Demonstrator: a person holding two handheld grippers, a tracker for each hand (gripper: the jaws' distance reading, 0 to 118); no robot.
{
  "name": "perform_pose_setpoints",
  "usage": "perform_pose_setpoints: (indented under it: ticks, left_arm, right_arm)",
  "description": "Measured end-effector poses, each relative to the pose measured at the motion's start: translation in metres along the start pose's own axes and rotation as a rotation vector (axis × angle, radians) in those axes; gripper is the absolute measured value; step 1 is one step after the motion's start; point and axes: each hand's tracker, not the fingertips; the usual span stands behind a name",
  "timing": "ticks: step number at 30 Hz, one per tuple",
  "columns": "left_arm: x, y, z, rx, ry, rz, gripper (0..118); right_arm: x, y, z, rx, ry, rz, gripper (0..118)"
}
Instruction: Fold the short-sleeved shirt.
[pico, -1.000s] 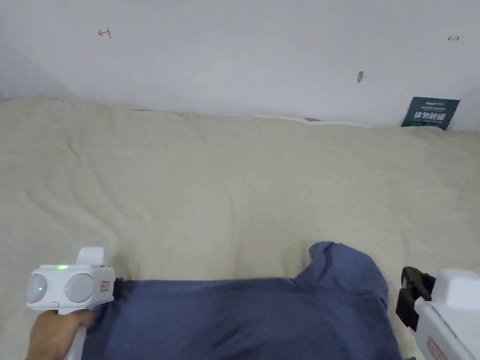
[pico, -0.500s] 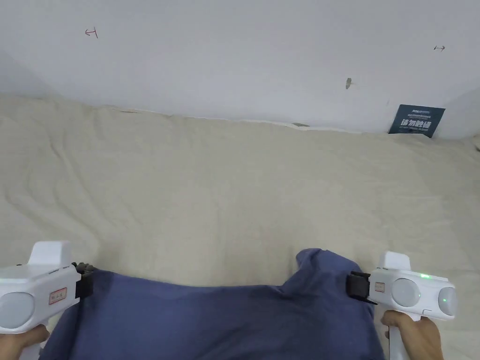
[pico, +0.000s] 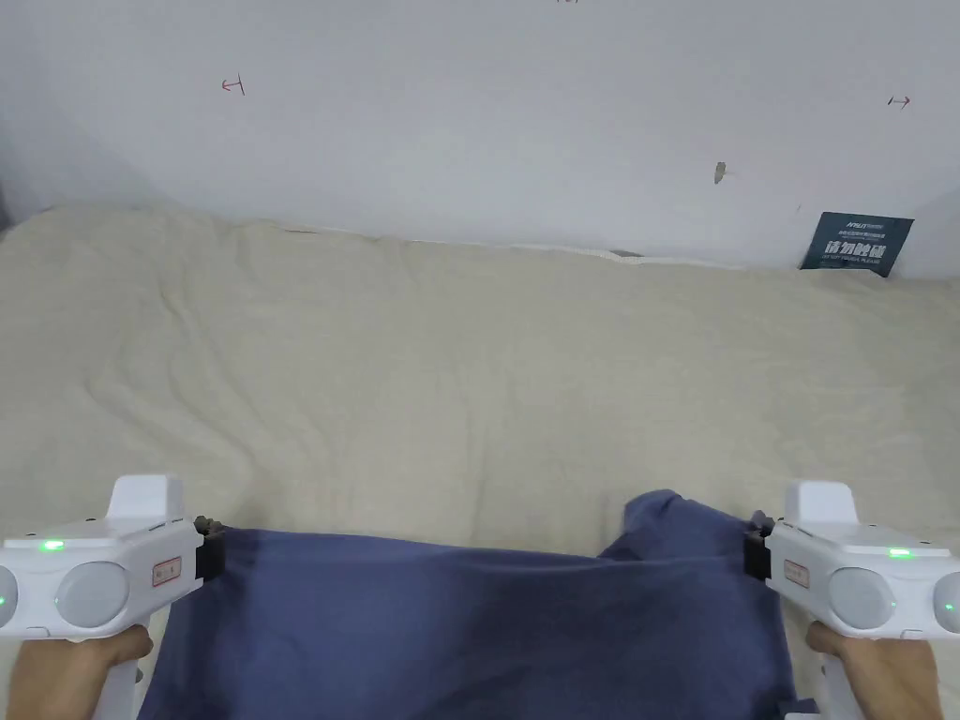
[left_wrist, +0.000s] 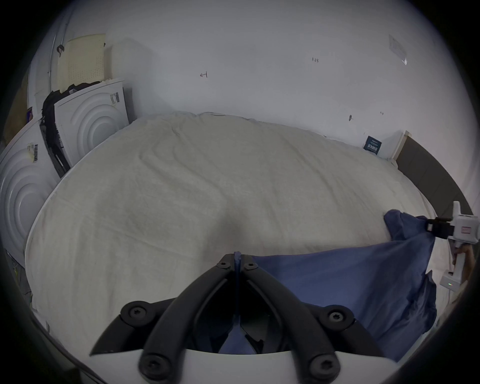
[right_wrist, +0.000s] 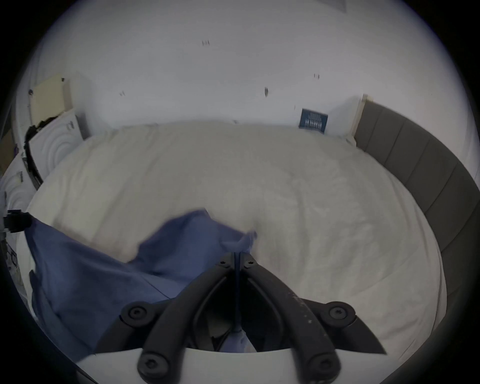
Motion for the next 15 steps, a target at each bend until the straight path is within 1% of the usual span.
perform_pose_setpoints:
  ticks: [2,4,8,11,15]
  left_arm:
    - [0.001,-0.004,0.023,0.011,0.011,0.013,3]
    - [-0.004,-0.009,0.040,0.018,0.016,0.030,3]
    - [-0.014,-0.028,0.070,0.012,0.021,0.051,3]
    - [-0.017,-0.051,0.091,-0.013,0.016,0.060,3]
    - [-0.018,-0.089,0.105,-0.068,0.020,0.050,3]
  right_arm:
    - [0.004,-0.004,0.037,0.051,0.032,-0.016,4]
    - [0.017,-0.012,0.062,0.090,0.055,-0.032,4]
    - [0.025,-0.041,0.120,0.134,0.091,-0.075,4]
    - [0.032,-0.071,0.148,0.141,0.118,-0.102,4]
    - [0.038,-0.114,0.167,0.123,0.124,-0.121,4]
